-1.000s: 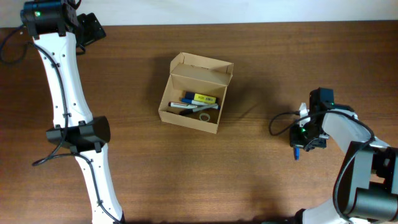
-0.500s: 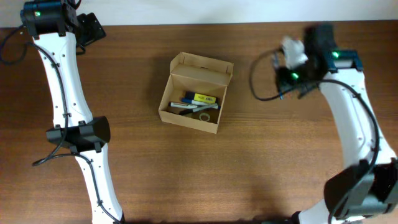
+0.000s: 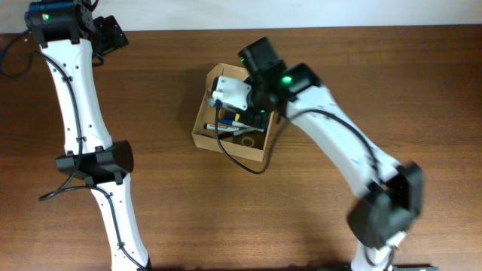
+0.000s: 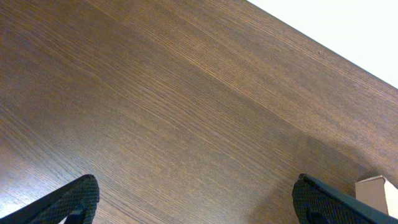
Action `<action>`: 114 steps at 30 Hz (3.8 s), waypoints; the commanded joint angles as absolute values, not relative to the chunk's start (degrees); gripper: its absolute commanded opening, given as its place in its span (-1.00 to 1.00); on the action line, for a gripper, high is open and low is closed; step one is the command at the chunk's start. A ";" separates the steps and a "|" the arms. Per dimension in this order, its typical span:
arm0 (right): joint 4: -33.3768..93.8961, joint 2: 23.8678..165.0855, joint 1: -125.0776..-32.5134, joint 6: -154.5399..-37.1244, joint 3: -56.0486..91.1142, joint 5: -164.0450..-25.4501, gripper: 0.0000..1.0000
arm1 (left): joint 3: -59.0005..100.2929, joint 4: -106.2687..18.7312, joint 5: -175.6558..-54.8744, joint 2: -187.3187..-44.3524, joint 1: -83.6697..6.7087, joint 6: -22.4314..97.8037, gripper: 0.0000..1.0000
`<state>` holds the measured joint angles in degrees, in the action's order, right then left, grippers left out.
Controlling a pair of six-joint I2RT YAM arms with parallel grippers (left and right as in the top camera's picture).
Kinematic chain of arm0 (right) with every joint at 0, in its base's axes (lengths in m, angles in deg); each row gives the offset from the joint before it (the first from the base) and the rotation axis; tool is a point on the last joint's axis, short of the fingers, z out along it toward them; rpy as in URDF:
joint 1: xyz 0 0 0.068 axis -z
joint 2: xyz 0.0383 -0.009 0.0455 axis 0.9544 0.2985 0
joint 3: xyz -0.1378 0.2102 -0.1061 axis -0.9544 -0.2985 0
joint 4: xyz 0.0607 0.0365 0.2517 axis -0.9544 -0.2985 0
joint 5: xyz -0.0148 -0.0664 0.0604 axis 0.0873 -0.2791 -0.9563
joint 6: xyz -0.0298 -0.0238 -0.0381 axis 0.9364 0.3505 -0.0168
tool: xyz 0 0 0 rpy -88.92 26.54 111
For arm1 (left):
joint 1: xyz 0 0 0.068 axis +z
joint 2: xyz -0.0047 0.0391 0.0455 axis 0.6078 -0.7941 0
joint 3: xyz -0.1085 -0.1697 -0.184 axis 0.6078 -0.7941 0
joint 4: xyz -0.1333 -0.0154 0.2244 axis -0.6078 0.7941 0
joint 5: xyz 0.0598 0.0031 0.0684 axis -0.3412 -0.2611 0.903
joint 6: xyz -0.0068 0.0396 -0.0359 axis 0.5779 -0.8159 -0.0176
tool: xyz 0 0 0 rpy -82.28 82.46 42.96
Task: Pack container
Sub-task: 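Carry the blue pen into the box and release it, then move both grippers to the box's raised lid flaps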
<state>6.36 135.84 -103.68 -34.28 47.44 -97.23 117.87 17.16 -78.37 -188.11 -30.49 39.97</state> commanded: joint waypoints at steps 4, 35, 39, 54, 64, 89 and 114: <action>8.50 148.36 -104.07 -31.38 47.82 -96.53 -0.92 | 117.80 17.22 -77.91 -187.87 -30.14 39.27 1.00; -9.71 142.31 -95.20 -78.04 84.75 -94.43 -0.87 | 117.80 15.28 -88.18 -187.87 -30.14 40.60 0.99; -11.19 142.35 -89.71 -80.36 84.36 -100.05 -0.92 | 117.80 15.30 -88.99 -187.87 -30.14 40.60 0.99; -18.21 148.26 -77.63 -86.83 80.86 -102.93 -0.92 | 117.58 17.51 -101.32 -190.77 -32.63 34.51 -0.97; -7.39 153.57 -76.90 -89.01 59.29 -111.11 -0.92 | 115.51 18.45 -104.80 -196.65 -35.82 32.36 -0.96; 25.37 154.70 -81.30 -90.00 44.69 -131.08 -0.92 | 115.11 18.29 -111.35 -205.22 -35.85 31.12 -0.95; 26.29 157.22 -81.25 -93.38 44.69 -128.09 -0.93 | 115.11 14.69 -129.82 -217.15 -36.42 35.25 -0.96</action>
